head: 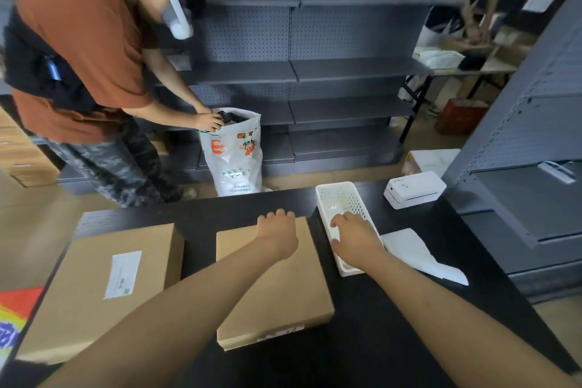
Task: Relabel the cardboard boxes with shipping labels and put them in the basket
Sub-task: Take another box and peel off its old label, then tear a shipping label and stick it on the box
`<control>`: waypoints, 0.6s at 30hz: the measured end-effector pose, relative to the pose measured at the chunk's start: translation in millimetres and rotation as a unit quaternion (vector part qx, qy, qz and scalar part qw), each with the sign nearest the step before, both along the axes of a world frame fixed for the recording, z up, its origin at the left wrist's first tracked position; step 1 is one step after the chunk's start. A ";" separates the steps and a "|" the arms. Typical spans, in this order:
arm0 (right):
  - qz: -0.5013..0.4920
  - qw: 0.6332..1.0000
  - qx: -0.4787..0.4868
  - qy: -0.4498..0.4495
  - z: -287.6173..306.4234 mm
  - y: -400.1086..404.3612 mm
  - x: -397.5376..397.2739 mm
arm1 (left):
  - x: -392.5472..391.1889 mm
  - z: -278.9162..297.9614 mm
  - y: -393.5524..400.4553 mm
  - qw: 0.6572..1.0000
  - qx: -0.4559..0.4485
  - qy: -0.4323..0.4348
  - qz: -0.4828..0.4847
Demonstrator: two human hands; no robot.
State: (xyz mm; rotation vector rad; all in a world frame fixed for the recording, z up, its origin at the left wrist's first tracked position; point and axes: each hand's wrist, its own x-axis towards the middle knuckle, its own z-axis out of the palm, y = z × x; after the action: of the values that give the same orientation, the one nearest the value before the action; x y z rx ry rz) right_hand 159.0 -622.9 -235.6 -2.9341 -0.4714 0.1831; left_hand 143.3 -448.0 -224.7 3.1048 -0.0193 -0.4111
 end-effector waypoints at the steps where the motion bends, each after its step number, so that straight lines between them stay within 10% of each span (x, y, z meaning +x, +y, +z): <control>1: -0.004 1.000 -0.008 0.002 0.6 -11.2 1.0 | 1.2 0.7 -10.5 1.000 -0.001 0.000 -0.001; 18: -0.041 0.998 0.002 0.049 -8.9 -242.8 30.2 | 12.9 -0.4 -234.2 0.999 -0.040 0.017 -0.012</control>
State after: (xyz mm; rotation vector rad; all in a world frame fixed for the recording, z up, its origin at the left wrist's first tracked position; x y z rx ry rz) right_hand 189.2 -865.7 -244.5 -2.9174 -0.3364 0.3135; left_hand 156.1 -682.2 -225.2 3.0210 -0.0712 -0.4507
